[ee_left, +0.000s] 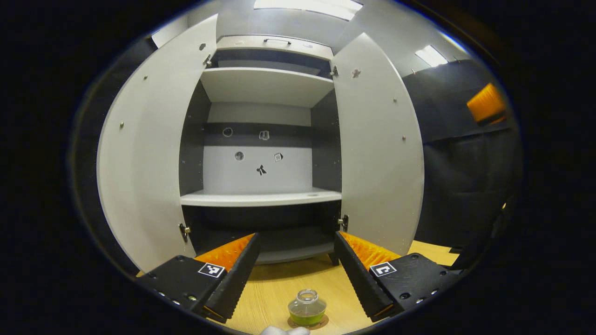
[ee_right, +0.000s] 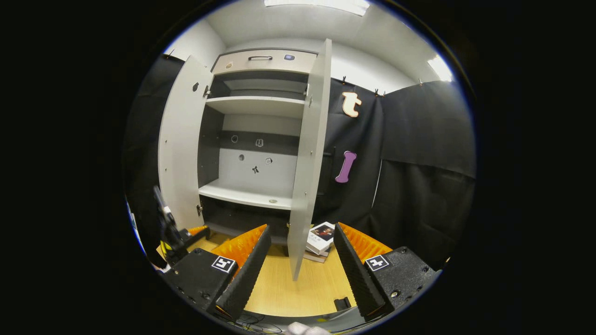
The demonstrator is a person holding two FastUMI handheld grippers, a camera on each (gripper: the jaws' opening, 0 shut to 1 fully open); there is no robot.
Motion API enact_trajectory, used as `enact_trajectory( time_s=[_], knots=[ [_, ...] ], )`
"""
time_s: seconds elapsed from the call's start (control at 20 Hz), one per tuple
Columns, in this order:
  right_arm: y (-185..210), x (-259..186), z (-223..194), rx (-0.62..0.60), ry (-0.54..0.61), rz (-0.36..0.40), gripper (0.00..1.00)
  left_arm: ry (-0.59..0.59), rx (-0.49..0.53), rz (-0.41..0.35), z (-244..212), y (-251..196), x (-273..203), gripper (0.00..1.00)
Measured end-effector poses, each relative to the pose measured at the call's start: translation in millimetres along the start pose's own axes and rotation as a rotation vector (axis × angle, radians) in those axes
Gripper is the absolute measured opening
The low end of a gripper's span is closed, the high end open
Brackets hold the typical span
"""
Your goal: Grasp the bottle in the cabinet with the left hand and place it on the coaster, then close the right door with the right hand and the left door with the left hand.
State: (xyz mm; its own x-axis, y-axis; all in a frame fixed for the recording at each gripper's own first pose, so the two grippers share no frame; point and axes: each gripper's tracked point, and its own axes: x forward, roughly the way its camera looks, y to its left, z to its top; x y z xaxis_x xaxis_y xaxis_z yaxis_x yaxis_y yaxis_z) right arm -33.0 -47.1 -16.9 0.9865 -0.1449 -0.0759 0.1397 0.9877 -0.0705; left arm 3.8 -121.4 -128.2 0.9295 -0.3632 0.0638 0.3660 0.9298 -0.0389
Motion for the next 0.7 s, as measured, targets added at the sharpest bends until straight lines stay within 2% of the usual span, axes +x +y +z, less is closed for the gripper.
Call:
enact_trajectory(
  time_s=[0.15,0.3,0.5,0.7],
  knots=[
    [-2.4,-5.2,2.0,0.035,-0.026,0.002,0.84,-0.029,0.003,0.006,52.4,5.7,-12.0,0.97],
    [-8.8,-3.0,5.5,0.041,-0.054,-0.002,0.84,-0.063,0.006,0.058,98.3,28.7,-28.5,0.96],
    [-23.8,11.3,17.1,0.058,-0.085,-0.012,0.83,-0.047,0.028,0.139,127.3,71.3,-61.5,0.96],
    [-56.8,41.1,34.5,0.068,-0.125,-0.041,0.83,0.005,0.088,0.258,130.0,121.0,-114.2,0.96]
  ],
)
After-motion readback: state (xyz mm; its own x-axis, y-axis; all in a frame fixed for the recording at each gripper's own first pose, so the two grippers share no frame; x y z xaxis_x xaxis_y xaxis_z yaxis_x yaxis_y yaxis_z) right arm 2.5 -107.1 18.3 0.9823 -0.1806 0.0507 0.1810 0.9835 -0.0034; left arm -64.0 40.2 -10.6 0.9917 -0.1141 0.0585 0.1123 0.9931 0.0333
